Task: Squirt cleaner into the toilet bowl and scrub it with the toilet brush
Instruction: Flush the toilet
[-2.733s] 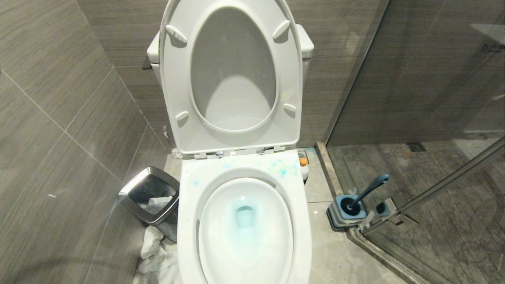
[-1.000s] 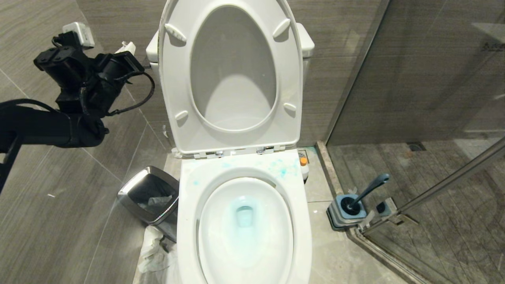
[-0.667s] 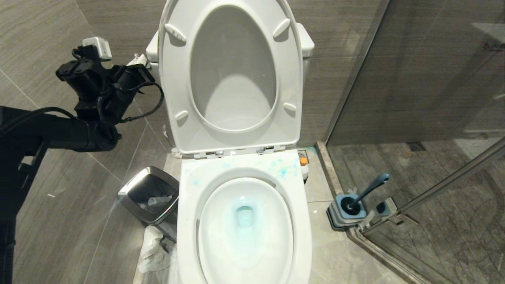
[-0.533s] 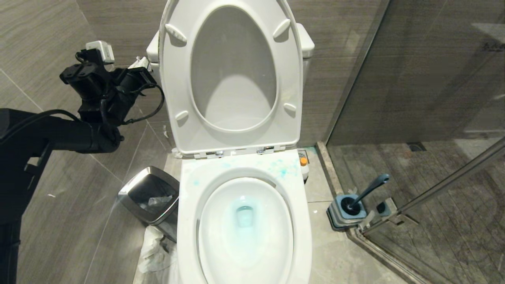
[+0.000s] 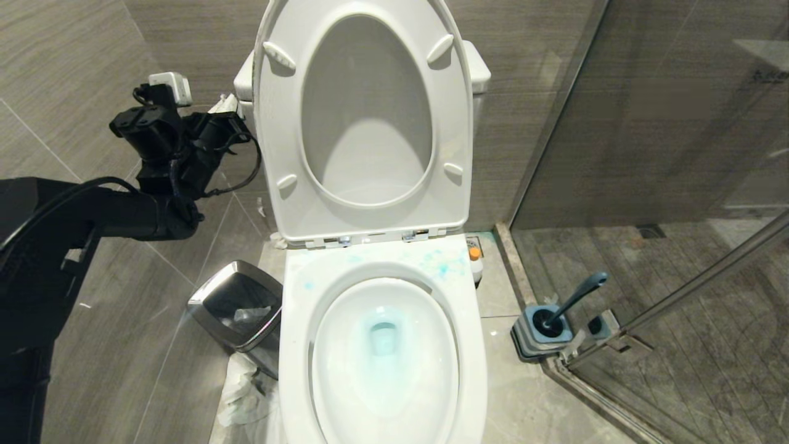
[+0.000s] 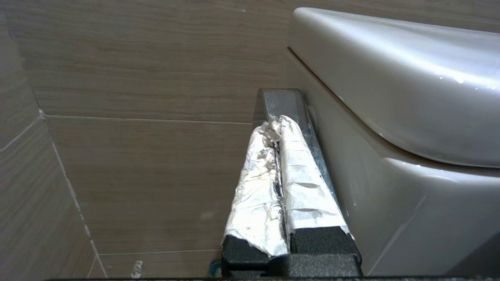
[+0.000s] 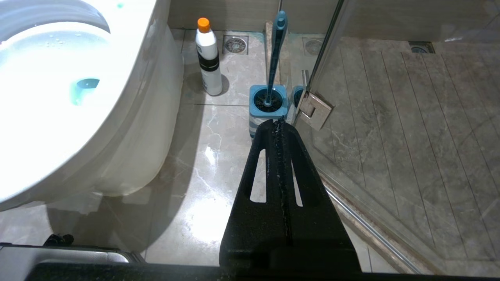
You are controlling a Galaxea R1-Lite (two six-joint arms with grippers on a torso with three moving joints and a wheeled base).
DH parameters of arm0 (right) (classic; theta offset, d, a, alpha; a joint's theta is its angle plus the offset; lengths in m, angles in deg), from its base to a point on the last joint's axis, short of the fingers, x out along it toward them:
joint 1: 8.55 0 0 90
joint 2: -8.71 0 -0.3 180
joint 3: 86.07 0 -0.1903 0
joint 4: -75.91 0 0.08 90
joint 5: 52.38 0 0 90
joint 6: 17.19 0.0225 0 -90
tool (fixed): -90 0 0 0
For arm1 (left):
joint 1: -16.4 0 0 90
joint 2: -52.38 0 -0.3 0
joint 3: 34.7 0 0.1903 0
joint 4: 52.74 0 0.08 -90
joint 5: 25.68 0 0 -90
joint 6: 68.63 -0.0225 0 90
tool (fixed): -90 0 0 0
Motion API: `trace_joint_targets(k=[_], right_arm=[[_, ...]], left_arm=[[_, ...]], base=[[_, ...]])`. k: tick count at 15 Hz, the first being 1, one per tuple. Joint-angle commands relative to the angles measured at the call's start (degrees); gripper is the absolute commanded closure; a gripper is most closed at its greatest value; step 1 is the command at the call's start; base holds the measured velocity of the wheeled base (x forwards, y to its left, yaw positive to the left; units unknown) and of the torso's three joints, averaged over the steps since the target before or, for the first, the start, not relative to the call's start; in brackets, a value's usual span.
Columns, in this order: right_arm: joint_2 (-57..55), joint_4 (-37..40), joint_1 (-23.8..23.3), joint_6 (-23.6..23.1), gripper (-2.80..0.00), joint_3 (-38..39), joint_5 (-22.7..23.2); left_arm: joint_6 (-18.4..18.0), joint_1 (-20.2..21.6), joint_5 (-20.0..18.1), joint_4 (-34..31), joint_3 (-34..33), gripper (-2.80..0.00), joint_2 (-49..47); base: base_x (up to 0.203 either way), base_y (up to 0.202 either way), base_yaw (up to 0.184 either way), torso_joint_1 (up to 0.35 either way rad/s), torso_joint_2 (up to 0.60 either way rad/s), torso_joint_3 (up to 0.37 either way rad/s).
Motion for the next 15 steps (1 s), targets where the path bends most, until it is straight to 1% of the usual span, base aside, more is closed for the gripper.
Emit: trace_joint_targets(k=[1,5,8,15], right_arm=[[-0.09,0.04,0.00,-0.03,0.00,-0.01,0.02],[-0.09,0.04,0.00,-0.03,0.00,-0.01,0.02],[-0.09,0.04,0.00,-0.03,0.00,-0.01,0.02],[-0.09,0.04,0.00,-0.03,0.00,-0.01,0.02]], left_arm=[[-0.02,-0.87,-0.33,-0.44,0.23,0.00,-2.65],[-0.42,-1.40,-0.33,-0.61,0.12,0.00,-3.30],[-2.47,-1.40,-0.42,-1.41,0.13,0.00,-3.39],[-3.36,-1.49,-0.33,-1.32,0.23,0.00,-3.29]], base=[[0.000,0.000,0.000,0.000,0.00,0.000],[0.000,0.000,0.000,0.000,0.00,0.000],[0.000,0.000,0.000,0.000,0.00,0.000],[0.000,0.000,0.000,0.000,0.00,0.000]])
